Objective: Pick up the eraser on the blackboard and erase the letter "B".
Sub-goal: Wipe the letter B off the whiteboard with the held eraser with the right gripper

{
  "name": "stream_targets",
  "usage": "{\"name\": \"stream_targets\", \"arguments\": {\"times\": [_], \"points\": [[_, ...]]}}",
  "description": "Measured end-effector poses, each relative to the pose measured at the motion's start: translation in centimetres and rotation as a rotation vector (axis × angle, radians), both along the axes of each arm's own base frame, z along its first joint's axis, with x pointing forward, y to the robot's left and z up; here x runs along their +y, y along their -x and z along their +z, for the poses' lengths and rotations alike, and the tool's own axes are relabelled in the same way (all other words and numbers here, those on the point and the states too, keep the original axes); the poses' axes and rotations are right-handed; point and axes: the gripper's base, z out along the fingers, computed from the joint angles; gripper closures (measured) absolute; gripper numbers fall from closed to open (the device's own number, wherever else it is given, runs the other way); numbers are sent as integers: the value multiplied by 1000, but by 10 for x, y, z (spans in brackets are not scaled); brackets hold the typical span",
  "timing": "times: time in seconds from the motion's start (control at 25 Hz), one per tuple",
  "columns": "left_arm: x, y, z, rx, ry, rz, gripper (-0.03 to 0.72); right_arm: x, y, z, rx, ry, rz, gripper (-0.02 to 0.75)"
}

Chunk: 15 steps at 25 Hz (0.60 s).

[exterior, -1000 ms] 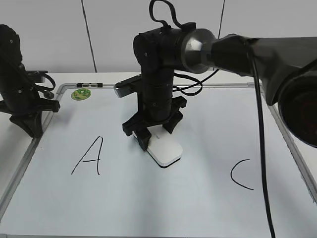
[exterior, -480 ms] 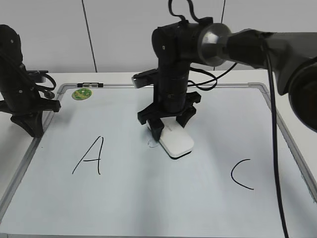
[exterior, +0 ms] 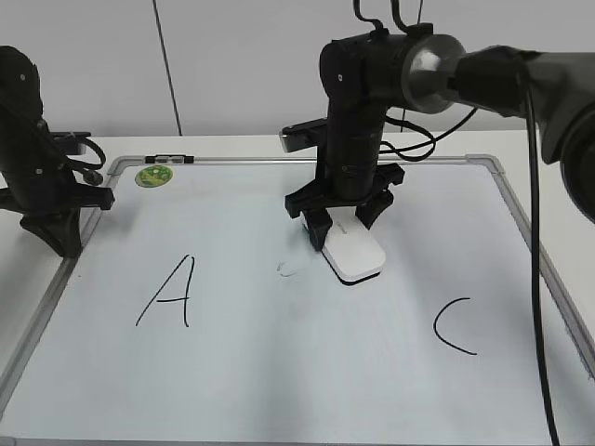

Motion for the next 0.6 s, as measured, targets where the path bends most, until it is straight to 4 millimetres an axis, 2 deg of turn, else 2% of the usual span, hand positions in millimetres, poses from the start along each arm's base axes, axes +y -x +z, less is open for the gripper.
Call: {"name": "stream_targets", "arguments": {"times": [0.28,0.6], "points": [[0,0,0,0,0,0,672,26,15,0,-11,19,74,205],[-1,0,0,1,8,5,672,61,37,0,20,-35,147,205]]}}
